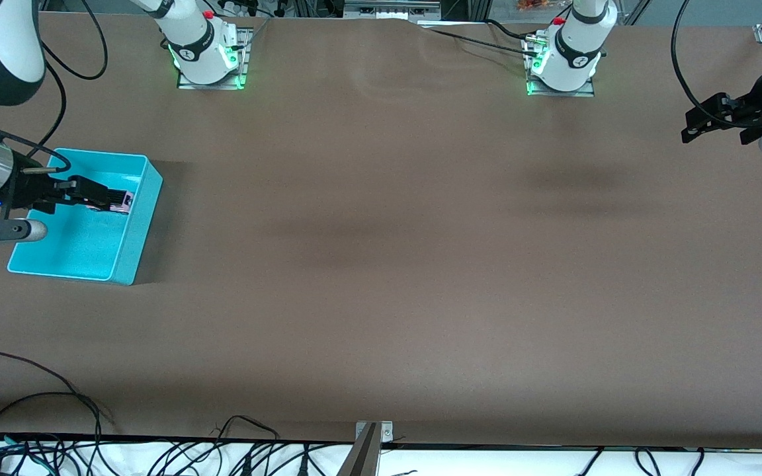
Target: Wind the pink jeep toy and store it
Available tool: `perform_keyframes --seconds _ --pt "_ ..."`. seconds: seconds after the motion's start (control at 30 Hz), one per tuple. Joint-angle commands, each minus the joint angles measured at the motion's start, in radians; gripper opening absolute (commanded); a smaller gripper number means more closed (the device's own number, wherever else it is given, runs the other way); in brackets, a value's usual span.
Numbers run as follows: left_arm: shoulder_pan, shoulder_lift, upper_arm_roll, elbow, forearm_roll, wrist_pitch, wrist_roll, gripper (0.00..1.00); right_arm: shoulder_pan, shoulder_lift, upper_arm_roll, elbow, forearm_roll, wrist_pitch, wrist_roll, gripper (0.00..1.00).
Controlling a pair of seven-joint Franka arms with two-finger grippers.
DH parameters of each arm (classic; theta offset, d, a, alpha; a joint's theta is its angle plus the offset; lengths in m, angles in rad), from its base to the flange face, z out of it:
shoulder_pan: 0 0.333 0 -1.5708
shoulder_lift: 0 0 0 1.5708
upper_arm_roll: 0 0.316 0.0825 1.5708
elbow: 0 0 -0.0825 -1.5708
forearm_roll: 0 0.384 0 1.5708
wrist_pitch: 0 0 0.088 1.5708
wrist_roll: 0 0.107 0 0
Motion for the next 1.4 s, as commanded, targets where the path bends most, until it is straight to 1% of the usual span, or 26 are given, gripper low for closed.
perform_keyframes --seconds 0.0,0.17,0.27,0.63,0.83,0.87,0.93,1.03,1.1,1.17,1.23,1.37 --pt "0.002 0.015 -0.001 0.033 -0.018 -0.013 -0.005 1.0 -0.002 0.011 -0.01 0.071 -0.009 -0.08 0.034 1.0" --pt "0.002 0.015 -0.001 0.033 -0.018 -0.013 -0.005 1.0 -0.002 0.006 -0.012 0.074 -0.004 -0.089 0.12 1.0" --pt "0.001 0.015 -0.001 0.033 -0.018 -0.013 -0.005 1.0 -0.002 -0.01 -0.01 0.074 -0.006 -0.091 0.12 1.0" --pt "0.002 0.015 -0.001 0.033 -0.018 -0.013 -0.005 1.0 -0.002 -0.011 -0.009 0.07 -0.004 -0.094 0.123 1.0" --pt "0.002 0.015 -0.001 0.033 -0.018 -0.013 -0.005 1.0 -0.02 -0.015 -0.001 0.042 -0.004 -0.1 0.128 1.0" --pt "0.002 0.015 -0.001 0.033 -0.018 -0.013 -0.005 1.0 -0.034 -0.021 0.007 0.038 -0.004 -0.107 0.128 1.0" --pt "0.002 0.015 -0.001 0.033 -0.018 -0.013 -0.005 1.0 -0.08 -0.038 0.048 0.018 -0.004 -0.111 0.128 1.0" --pt "0.002 0.015 -0.001 0.033 -0.018 -0.013 -0.005 1.0 -0.188 -0.052 0.157 0.002 -0.01 -0.106 0.129 1.0" --pt "0.002 0.015 -0.001 0.033 -0.018 -0.013 -0.005 1.0 -0.236 -0.055 0.206 -0.001 -0.013 -0.106 0.131 1.0" --pt "0.002 0.015 -0.001 0.033 -0.018 -0.013 -0.005 1.0 -0.253 -0.064 0.226 -0.014 -0.016 -0.1 0.131 1.0" --pt "0.002 0.015 -0.001 0.033 -0.018 -0.013 -0.005 1.0 -0.256 -0.086 0.229 -0.042 -0.016 -0.088 0.131 1.0" --pt "0.002 0.015 -0.001 0.033 -0.018 -0.013 -0.005 1.0 -0.268 -0.162 0.231 -0.152 -0.018 -0.034 0.131 1.0"
